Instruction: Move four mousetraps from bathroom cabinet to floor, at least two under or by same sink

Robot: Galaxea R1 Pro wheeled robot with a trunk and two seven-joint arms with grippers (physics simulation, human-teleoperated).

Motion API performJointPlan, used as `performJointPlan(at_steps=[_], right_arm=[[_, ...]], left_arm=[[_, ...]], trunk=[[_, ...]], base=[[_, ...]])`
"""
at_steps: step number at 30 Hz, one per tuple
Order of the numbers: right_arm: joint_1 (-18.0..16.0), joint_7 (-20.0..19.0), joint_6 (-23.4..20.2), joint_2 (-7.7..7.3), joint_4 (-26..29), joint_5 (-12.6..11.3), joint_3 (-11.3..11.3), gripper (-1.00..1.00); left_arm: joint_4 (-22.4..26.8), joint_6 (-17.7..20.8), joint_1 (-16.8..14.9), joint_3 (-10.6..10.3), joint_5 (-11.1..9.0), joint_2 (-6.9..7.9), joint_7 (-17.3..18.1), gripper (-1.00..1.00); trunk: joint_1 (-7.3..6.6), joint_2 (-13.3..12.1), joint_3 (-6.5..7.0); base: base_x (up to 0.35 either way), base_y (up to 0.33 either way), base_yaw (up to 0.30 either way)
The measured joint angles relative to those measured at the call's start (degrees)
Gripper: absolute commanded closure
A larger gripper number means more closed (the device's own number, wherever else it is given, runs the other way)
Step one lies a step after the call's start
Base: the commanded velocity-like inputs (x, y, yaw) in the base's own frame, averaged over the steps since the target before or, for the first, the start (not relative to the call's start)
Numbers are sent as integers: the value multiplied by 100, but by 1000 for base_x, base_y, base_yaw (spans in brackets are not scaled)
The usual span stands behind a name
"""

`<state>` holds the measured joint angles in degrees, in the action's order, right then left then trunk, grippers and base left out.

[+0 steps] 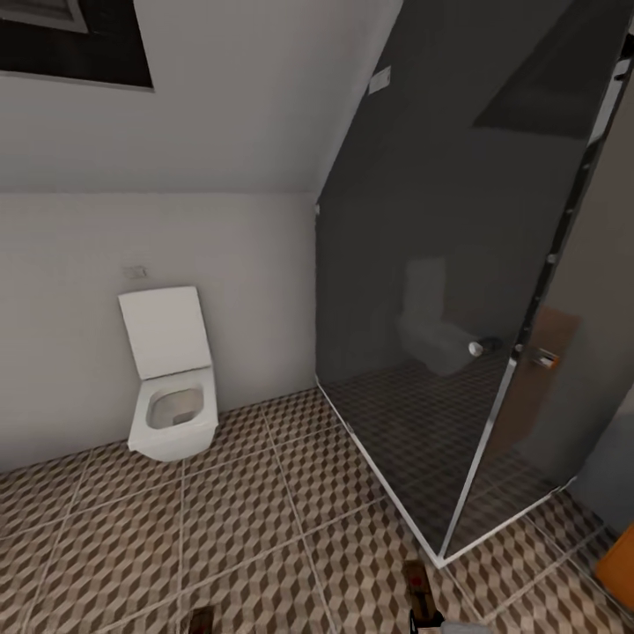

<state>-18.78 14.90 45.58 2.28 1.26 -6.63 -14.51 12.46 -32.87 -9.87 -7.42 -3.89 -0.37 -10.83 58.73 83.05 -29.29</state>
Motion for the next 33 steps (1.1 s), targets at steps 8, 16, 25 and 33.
performJointPlan(at_steps=[8, 16, 25, 33], right_arm=[[-1, 0, -1, 0, 0, 0, 0, 100], [0, 0, -1, 0, 0, 0, 0, 100], [0, 0, -8, 0, 0, 0, 0, 100], [0, 0, -6, 0, 0, 0, 0, 100]], left_arm=[[0, 0, 0, 0, 0, -7, 0, 100], [0, 0, 0, 0, 0, -7, 0, 100], [0, 0, 0, 0, 0, -7, 0, 100], [0, 0, 0, 0, 0, -6, 0, 100]], trunk=[[0, 0, 0], [0, 0, 0], [0, 0, 0], [0, 0, 0]], base=[[0, 0, 267], [0, 0, 267], [0, 0, 267], [0, 0, 267]])
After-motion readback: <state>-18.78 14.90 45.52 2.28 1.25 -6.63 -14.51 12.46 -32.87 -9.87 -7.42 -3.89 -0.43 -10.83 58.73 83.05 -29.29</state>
